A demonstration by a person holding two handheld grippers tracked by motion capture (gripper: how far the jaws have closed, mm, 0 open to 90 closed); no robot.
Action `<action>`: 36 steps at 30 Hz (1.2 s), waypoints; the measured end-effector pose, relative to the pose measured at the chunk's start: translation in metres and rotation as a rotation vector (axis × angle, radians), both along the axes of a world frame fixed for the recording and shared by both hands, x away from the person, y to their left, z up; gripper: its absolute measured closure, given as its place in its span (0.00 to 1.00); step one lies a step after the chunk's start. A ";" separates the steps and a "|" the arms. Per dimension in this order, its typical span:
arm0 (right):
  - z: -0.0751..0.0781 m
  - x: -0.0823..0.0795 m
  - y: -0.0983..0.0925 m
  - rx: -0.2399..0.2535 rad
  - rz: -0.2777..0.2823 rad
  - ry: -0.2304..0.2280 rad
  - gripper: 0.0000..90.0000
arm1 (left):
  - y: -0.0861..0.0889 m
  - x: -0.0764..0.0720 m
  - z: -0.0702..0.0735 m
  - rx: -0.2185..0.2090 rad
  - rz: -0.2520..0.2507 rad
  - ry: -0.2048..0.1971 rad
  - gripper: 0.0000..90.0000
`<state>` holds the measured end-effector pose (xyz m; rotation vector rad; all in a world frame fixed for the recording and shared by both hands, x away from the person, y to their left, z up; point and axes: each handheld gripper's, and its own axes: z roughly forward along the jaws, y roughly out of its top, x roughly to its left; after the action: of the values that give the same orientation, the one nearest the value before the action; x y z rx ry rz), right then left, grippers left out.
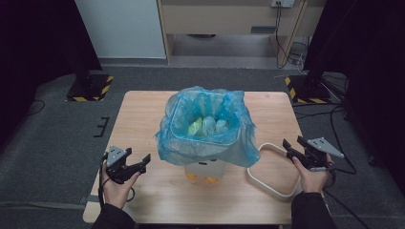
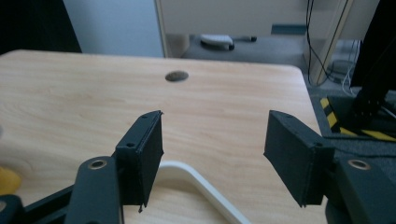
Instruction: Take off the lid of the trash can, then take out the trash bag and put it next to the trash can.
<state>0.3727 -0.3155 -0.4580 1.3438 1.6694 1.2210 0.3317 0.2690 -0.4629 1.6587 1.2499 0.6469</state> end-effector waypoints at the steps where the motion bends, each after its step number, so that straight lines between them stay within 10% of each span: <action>1: 0.002 -0.001 0.001 0.008 0.001 -0.016 0.41 | 0.001 0.000 0.002 -0.004 0.001 -0.007 0.20; 36: 0.048 -0.013 0.020 0.056 0.059 -0.166 0.41 | 0.002 -0.016 0.061 -0.089 0.003 -0.196 0.22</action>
<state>0.3593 -0.2952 -0.4097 1.1984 1.5781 1.3838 0.3154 0.2709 -0.4017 1.4832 1.1247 0.7269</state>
